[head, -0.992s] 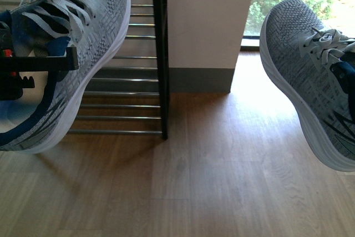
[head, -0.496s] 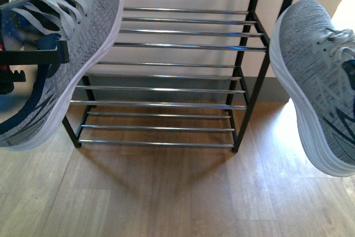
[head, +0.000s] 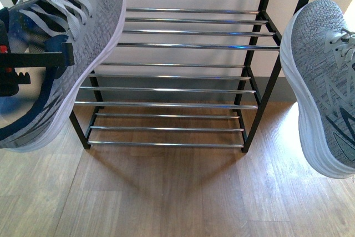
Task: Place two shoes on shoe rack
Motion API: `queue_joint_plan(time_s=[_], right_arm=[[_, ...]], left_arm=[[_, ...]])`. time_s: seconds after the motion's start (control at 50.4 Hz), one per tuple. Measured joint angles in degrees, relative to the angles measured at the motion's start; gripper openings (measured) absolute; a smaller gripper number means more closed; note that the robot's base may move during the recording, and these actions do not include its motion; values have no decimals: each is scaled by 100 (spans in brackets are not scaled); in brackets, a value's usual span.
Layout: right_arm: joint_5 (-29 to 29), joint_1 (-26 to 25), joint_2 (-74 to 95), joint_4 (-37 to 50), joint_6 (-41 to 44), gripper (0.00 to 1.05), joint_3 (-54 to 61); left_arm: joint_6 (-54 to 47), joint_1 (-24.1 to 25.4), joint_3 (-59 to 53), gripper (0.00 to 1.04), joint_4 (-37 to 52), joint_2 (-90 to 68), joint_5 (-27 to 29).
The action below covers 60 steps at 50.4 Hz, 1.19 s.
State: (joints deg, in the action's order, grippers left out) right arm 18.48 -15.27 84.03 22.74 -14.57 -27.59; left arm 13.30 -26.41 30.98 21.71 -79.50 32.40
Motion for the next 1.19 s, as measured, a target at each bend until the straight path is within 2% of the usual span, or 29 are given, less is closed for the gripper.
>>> queue_joint_plan(time_s=[1.012, 1.191], right_arm=[[-98, -7, -4, 7, -83, 1, -39], [94, 4, -7, 17, -50, 1, -74]], left_arm=[[0, -4, -2, 2, 0, 4, 13], [0, -4, -2, 2, 0, 4, 13]])
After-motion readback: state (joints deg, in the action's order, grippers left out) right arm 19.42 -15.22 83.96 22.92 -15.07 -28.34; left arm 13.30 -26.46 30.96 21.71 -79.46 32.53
